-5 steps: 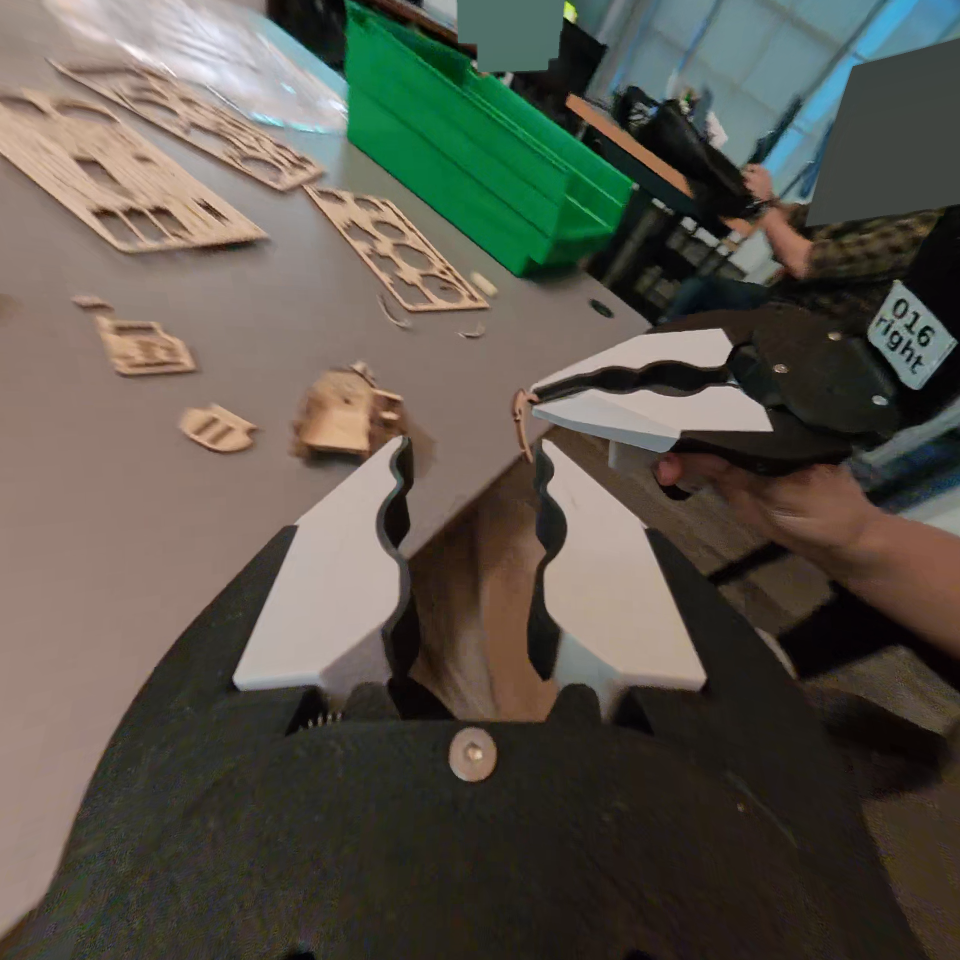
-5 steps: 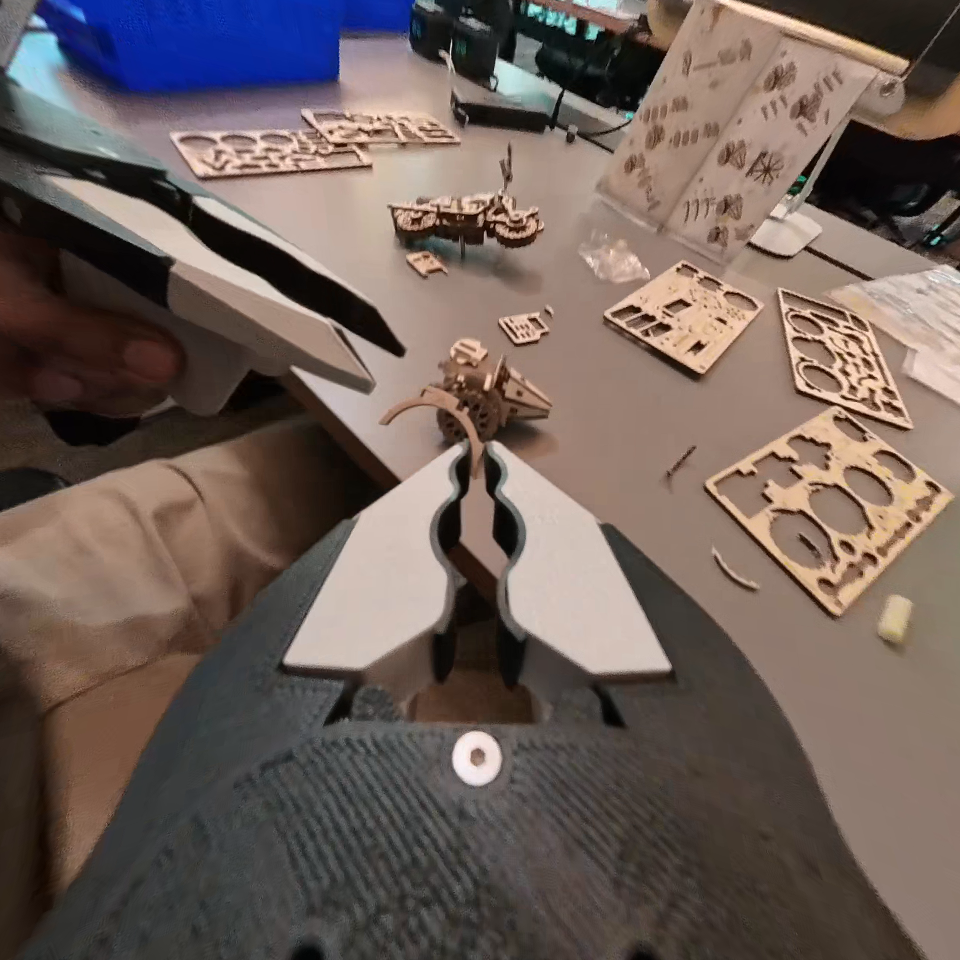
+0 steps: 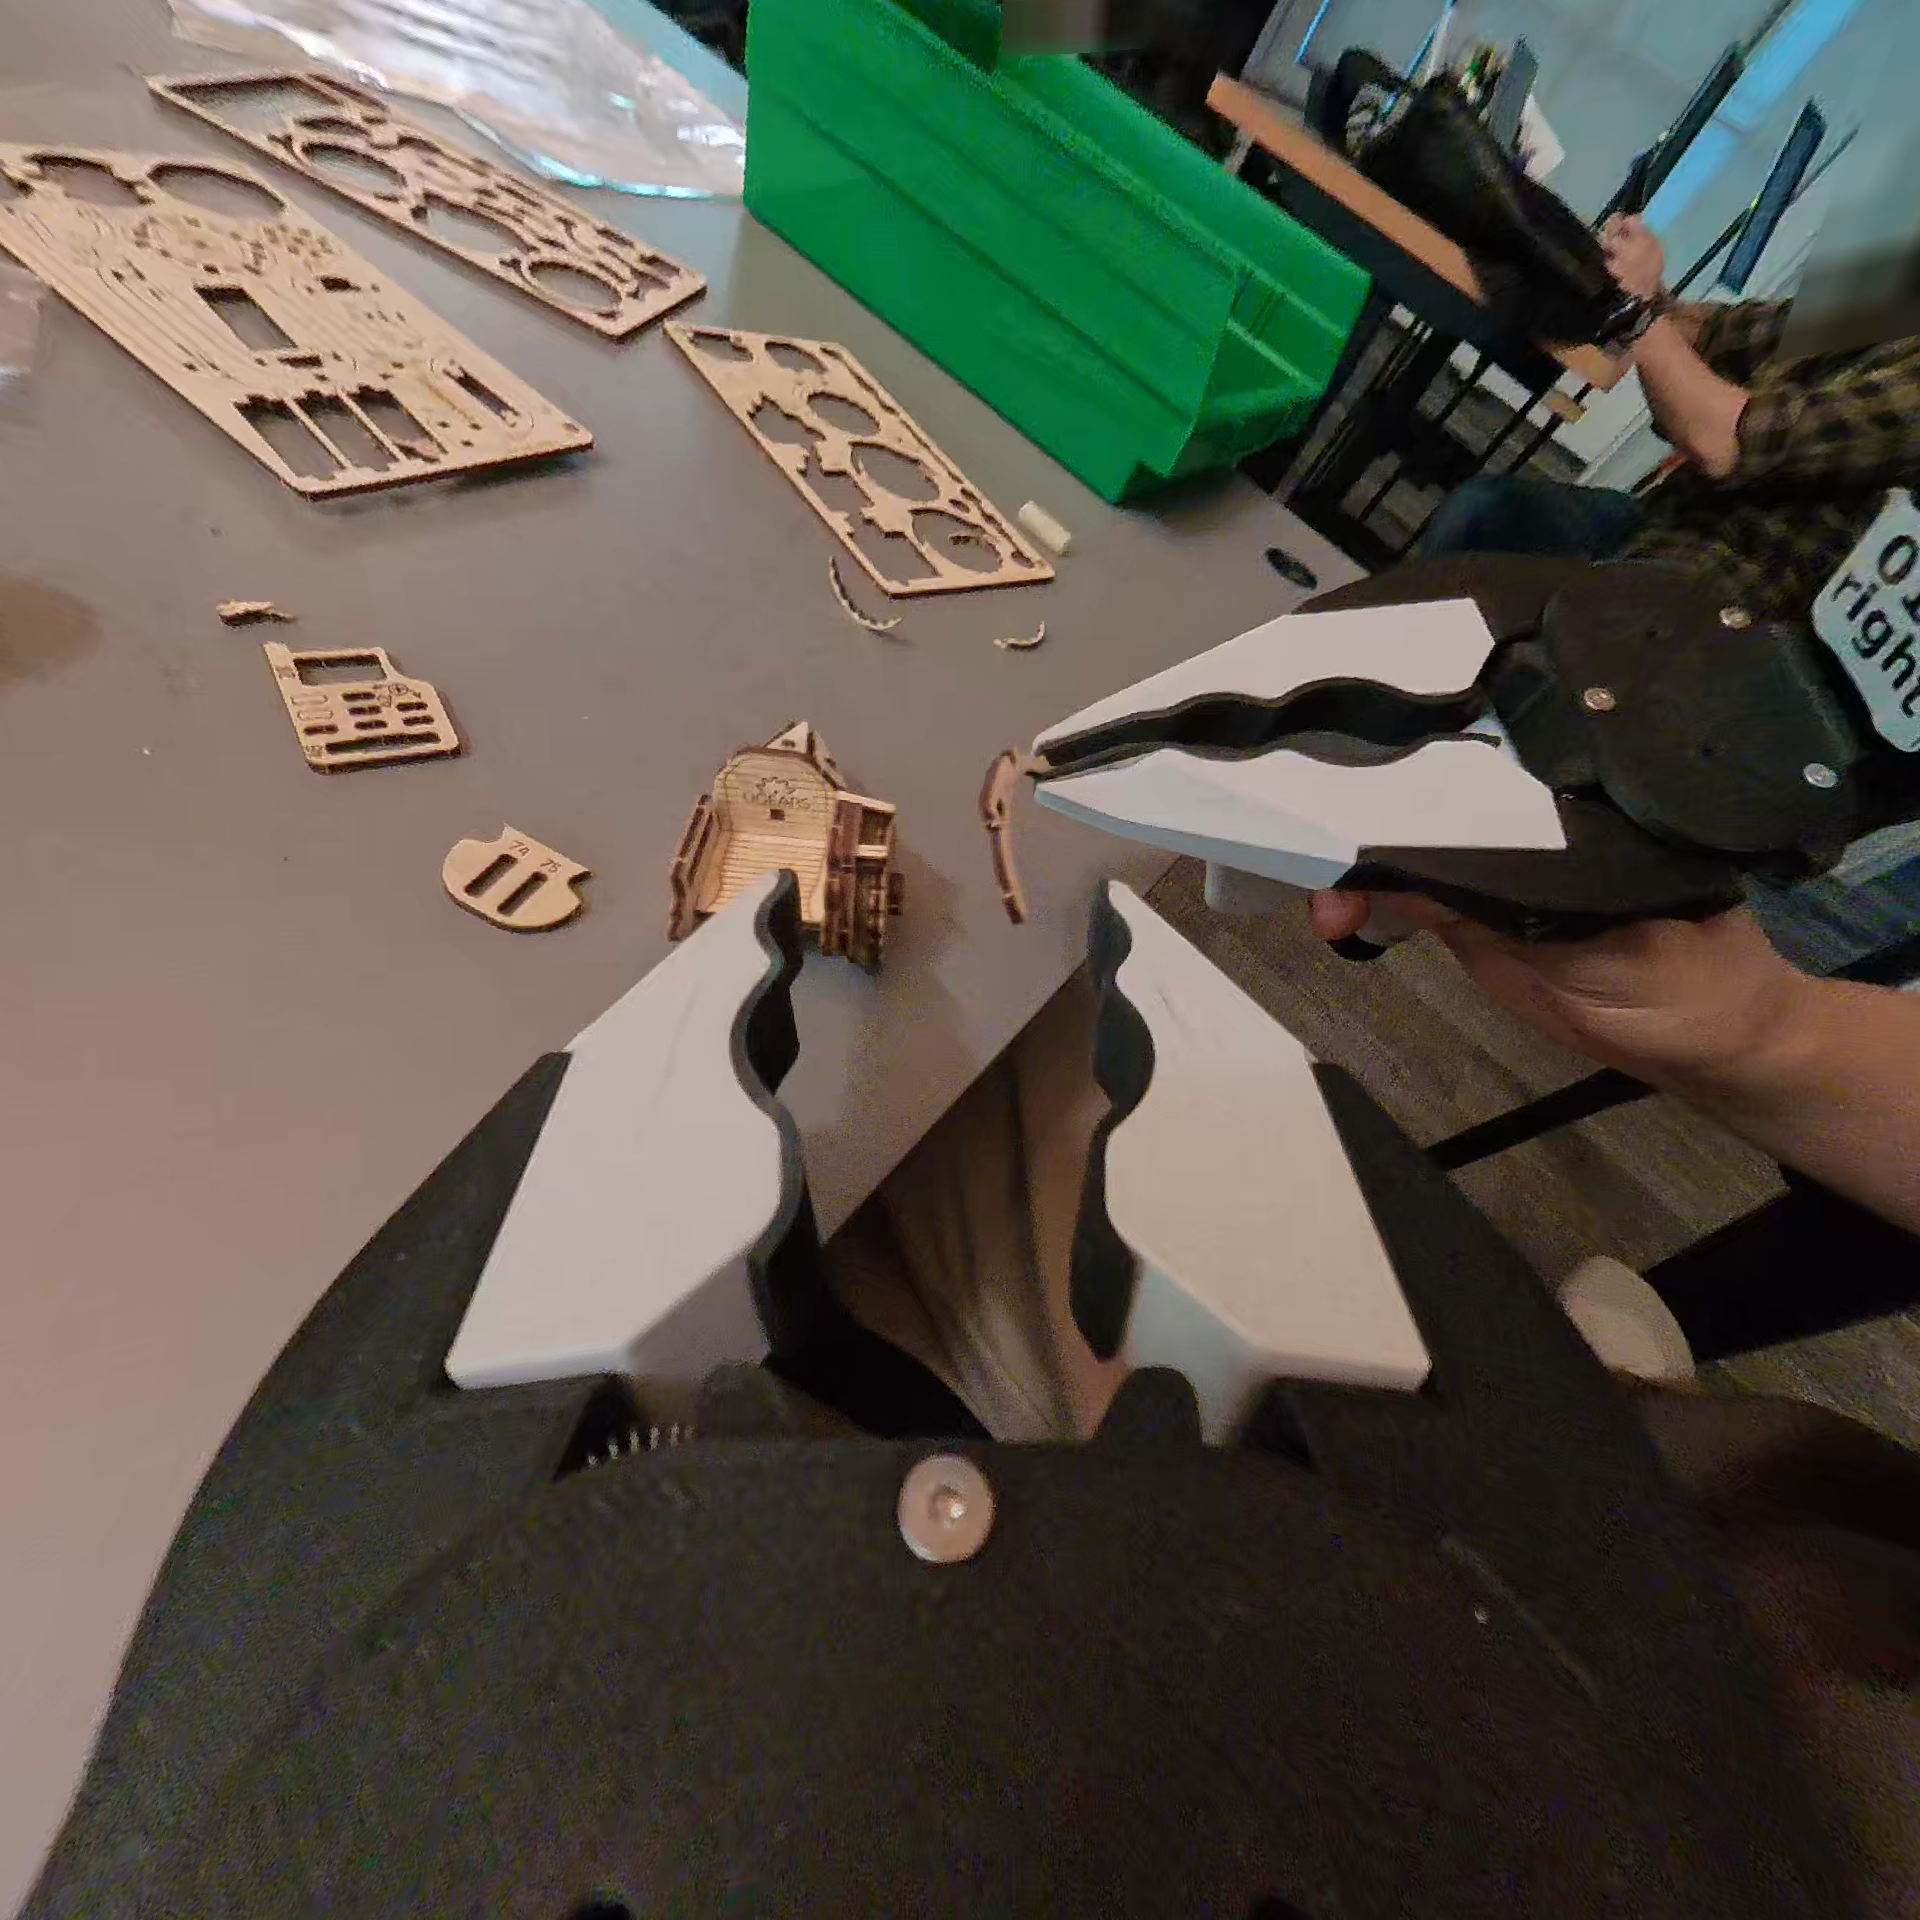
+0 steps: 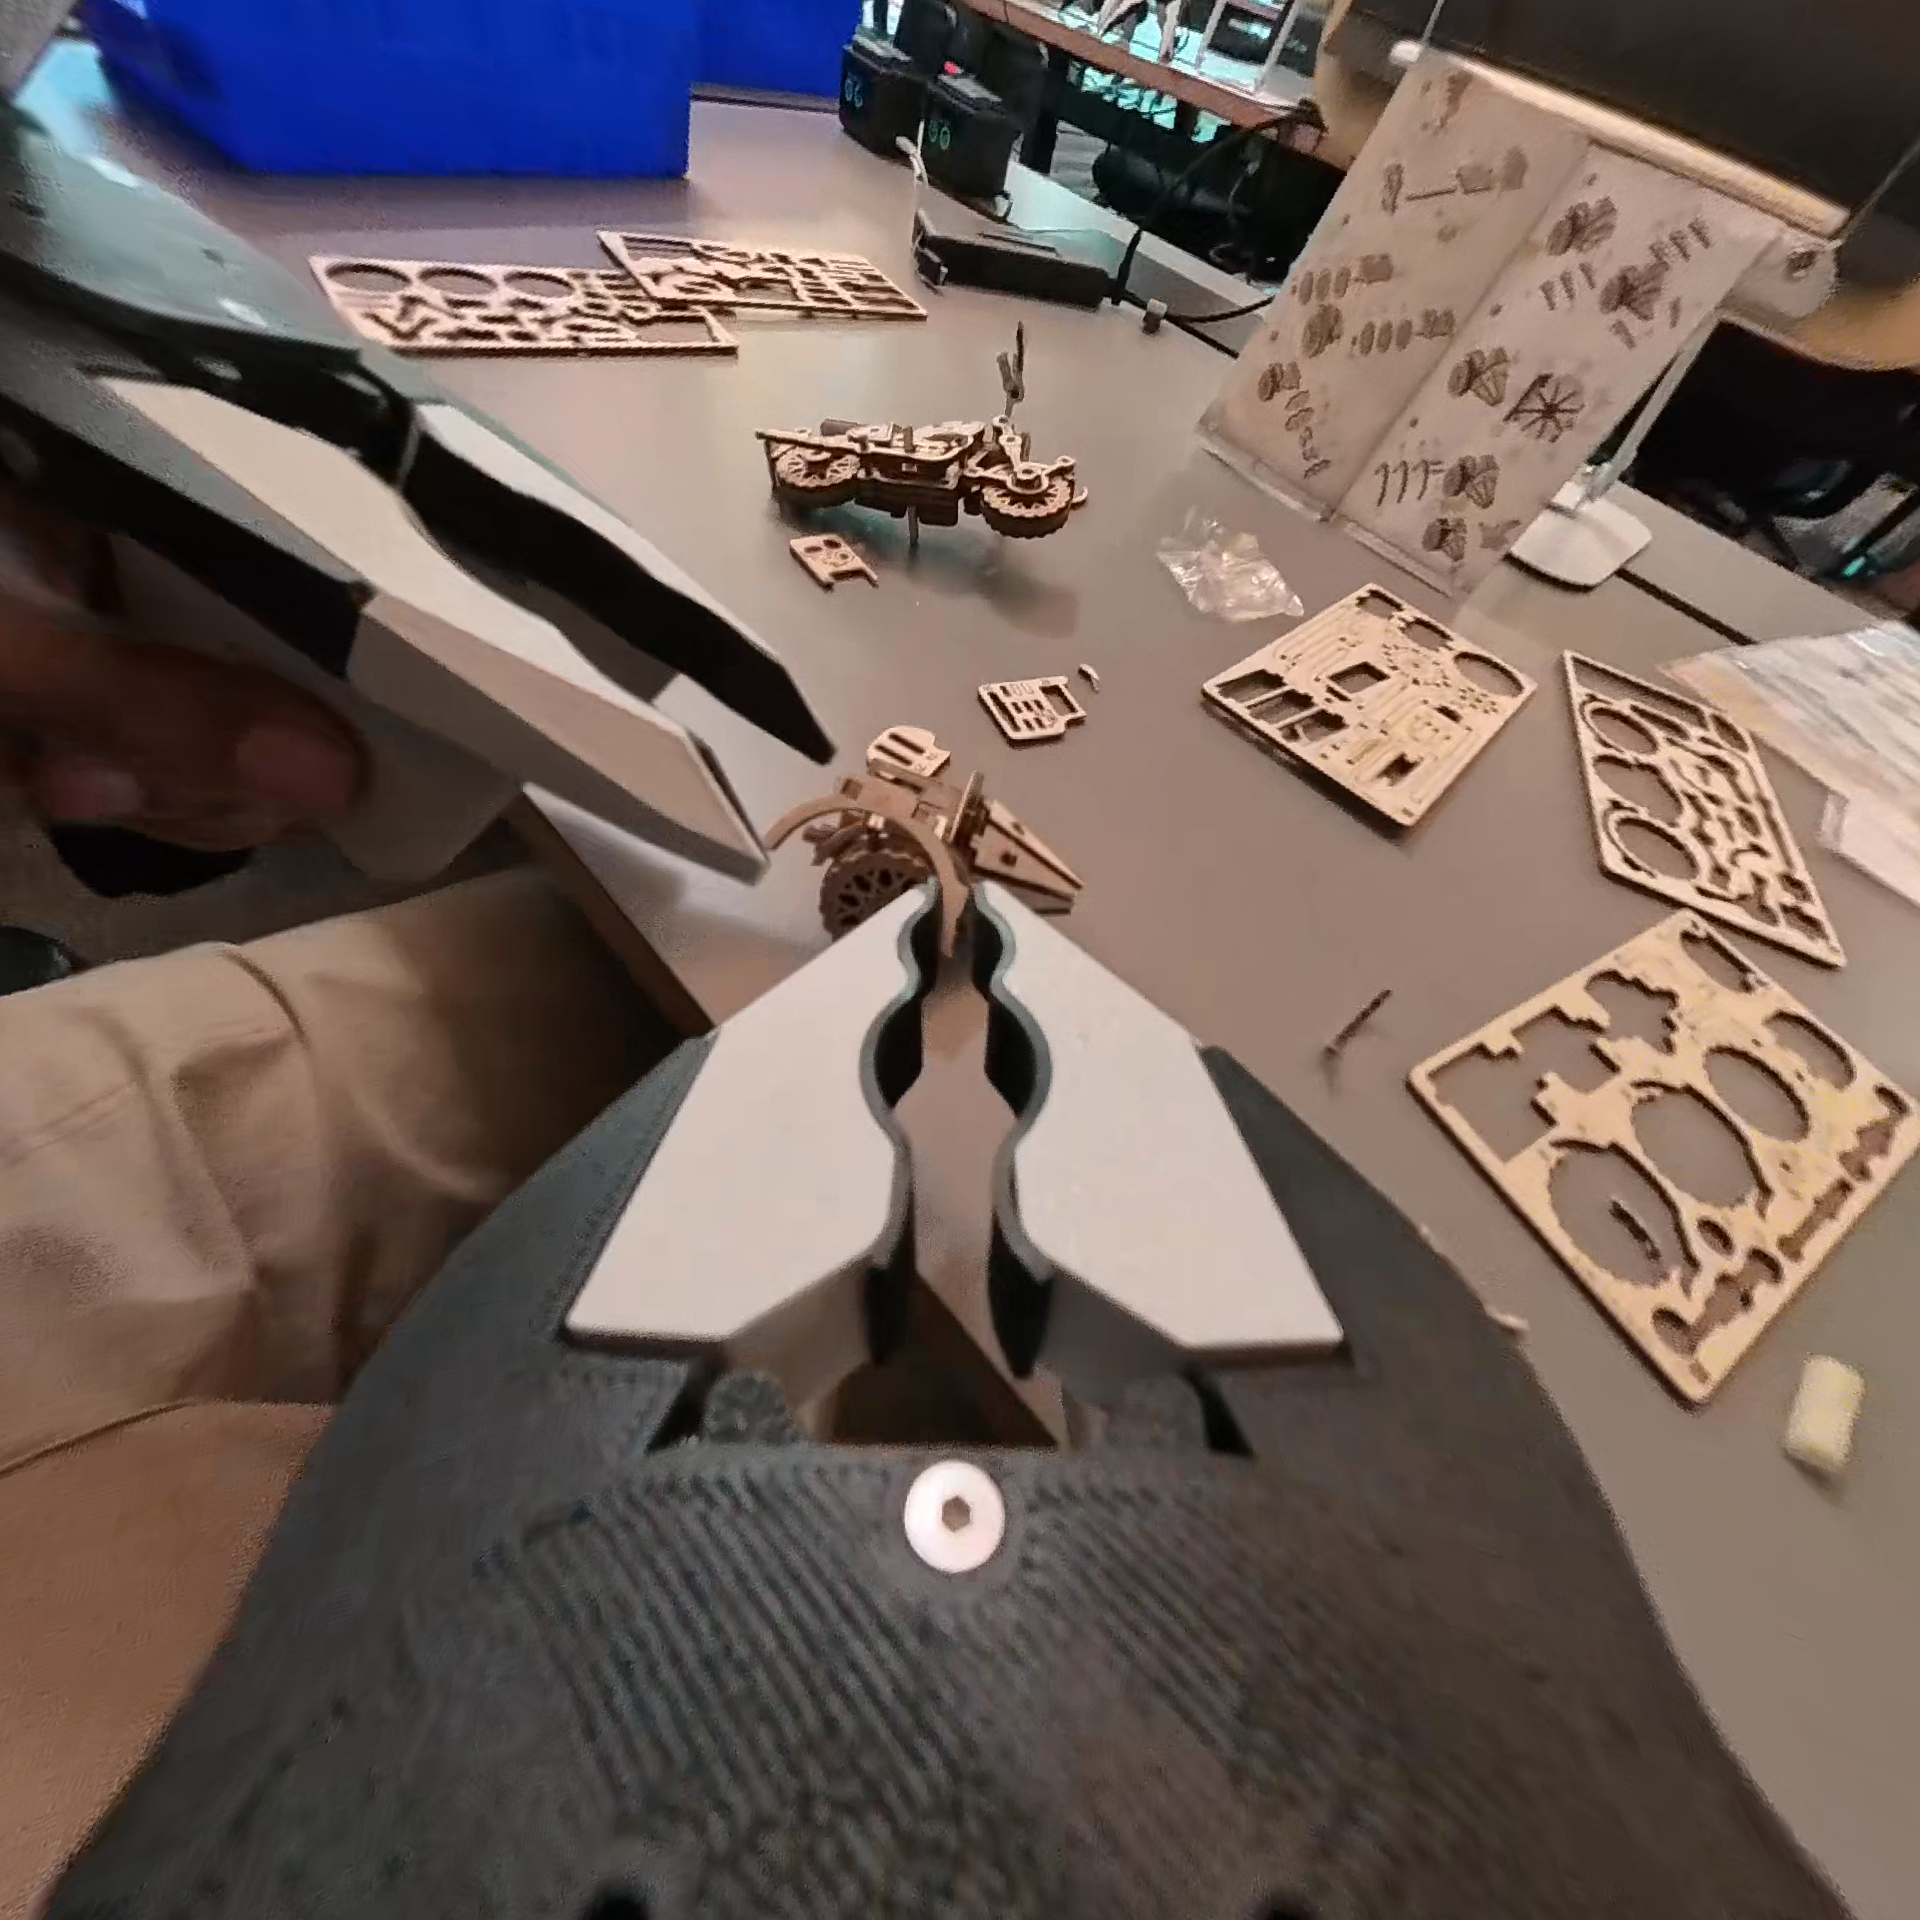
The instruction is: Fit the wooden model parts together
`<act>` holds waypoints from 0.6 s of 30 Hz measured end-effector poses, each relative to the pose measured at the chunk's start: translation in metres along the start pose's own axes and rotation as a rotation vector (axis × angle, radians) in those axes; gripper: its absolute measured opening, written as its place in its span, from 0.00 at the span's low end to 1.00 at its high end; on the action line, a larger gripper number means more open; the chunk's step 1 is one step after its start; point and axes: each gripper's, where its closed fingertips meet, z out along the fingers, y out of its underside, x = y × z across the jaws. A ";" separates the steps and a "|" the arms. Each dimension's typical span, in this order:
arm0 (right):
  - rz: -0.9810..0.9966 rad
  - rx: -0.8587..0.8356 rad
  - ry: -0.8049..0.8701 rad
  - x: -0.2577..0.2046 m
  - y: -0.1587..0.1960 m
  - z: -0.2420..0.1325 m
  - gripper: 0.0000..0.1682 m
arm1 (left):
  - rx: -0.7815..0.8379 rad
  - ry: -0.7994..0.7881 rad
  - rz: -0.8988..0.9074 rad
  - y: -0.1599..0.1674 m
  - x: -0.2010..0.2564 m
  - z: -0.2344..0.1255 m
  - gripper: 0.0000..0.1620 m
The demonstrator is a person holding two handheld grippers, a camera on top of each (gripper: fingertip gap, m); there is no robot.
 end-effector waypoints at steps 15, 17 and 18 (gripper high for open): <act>-0.056 -0.010 -0.025 0.004 0.015 0.019 0.02 | -0.053 0.067 -0.079 0.009 -0.011 0.018 0.24; -0.064 -0.007 -0.026 0.004 0.015 0.021 0.02 | -0.051 0.062 -0.077 0.009 -0.012 0.019 0.22; -0.071 -0.007 -0.027 0.004 0.015 0.021 0.02 | -0.051 0.061 -0.078 0.008 -0.013 0.020 0.21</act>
